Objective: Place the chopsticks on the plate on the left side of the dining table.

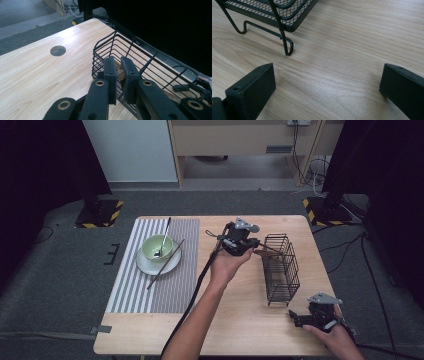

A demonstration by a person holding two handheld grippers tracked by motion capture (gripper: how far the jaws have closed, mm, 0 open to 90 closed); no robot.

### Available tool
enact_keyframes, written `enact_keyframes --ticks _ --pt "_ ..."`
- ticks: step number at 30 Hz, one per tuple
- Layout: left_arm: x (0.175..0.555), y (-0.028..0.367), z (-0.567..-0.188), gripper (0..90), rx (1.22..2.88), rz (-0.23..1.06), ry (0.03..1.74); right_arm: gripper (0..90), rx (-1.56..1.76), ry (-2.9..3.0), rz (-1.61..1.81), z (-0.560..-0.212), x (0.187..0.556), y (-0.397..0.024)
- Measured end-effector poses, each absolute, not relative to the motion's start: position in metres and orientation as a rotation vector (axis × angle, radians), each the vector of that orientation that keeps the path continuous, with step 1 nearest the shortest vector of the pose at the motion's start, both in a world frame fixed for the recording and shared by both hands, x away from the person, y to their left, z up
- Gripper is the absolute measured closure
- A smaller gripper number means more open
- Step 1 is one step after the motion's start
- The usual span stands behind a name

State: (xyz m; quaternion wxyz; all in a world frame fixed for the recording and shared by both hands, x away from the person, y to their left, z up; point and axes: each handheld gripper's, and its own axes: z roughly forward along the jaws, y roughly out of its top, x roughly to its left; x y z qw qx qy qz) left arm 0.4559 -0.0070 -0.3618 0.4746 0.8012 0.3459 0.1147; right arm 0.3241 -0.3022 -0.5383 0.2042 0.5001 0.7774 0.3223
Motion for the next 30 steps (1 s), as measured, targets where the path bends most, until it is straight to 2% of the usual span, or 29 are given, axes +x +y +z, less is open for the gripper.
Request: enact_keyframes --ticks 30 --pt "0.445 0.050 -0.362 83.6 1.771 0.178 0.800 0.4 1.397 2.166 0.899 -0.538 0.324 -0.302"
